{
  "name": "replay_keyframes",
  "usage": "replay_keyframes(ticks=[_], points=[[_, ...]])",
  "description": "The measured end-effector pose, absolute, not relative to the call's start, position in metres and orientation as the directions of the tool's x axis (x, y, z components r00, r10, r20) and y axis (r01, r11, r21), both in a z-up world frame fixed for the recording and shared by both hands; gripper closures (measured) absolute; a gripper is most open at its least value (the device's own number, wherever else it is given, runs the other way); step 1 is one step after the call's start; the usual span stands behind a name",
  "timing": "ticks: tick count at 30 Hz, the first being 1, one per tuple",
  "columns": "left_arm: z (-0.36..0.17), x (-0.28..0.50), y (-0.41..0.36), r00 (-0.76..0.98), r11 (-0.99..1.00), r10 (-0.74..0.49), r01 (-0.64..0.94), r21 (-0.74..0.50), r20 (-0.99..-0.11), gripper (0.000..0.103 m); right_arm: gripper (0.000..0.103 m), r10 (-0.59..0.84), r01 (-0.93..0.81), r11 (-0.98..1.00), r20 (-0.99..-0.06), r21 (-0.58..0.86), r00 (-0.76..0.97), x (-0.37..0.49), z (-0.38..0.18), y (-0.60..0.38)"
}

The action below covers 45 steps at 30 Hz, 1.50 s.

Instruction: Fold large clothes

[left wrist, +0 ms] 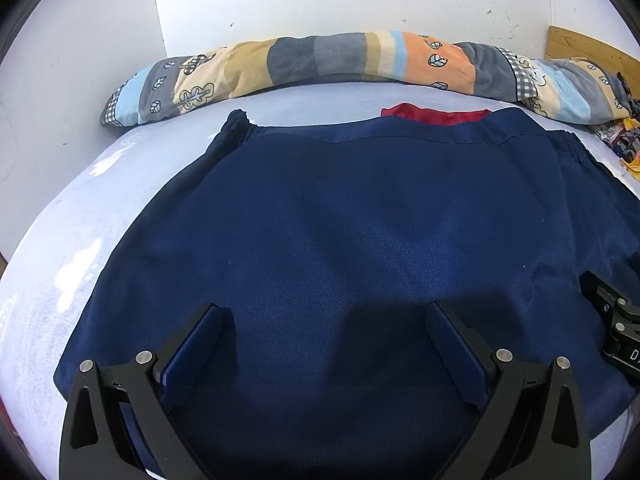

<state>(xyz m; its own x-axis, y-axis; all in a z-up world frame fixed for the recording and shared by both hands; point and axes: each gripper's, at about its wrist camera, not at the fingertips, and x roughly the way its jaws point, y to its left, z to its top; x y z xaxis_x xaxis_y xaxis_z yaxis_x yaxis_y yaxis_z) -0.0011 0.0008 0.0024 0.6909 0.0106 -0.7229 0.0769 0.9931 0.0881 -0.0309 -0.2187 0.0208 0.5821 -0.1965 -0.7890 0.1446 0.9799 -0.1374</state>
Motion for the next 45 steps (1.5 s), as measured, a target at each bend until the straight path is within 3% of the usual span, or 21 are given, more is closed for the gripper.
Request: replay_keyframes(ticks=[45], points=[[0.0014, -0.0018, -0.0009, 0.699, 0.993, 0.018, 0.072, 0.096, -0.715, 0.0, 0.001, -0.198, 0.145, 0.98, -0.79, -0.139, 0.581, -0.0305, 0.02, -0.2161]])
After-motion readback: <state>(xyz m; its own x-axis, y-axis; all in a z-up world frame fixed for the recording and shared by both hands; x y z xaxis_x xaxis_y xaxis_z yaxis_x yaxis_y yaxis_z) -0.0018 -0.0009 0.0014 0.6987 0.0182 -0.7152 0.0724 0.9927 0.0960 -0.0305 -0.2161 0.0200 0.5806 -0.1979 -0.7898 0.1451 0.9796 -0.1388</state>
